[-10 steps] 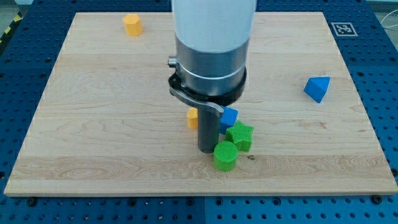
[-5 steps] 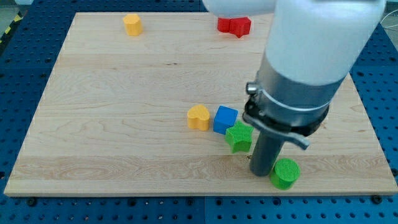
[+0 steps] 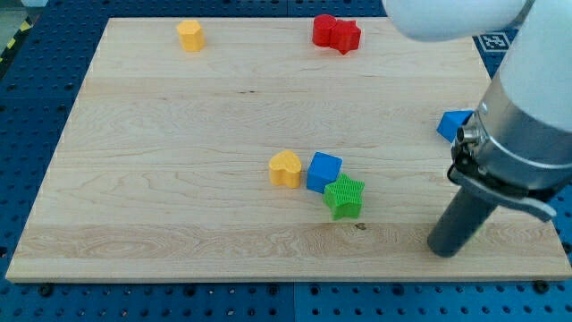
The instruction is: Push the green circle towards the blue cube
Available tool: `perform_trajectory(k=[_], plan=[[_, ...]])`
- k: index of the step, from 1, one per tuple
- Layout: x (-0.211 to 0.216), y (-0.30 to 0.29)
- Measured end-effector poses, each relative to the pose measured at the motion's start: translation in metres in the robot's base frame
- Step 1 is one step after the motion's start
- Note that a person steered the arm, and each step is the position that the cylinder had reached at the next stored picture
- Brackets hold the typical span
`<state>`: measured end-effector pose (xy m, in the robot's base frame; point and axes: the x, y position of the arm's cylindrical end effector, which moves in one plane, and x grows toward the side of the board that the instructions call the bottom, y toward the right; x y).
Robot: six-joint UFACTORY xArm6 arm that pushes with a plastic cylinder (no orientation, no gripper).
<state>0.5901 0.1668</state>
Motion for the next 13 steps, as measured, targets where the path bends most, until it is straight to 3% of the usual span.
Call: perform_trajectory(k=[3, 5, 10, 11, 13], plan=[[-0.043, 0.033], [-0.025, 0.062], [-0.052, 0.139], [-0.064, 0.129], [-0.074, 0.044]])
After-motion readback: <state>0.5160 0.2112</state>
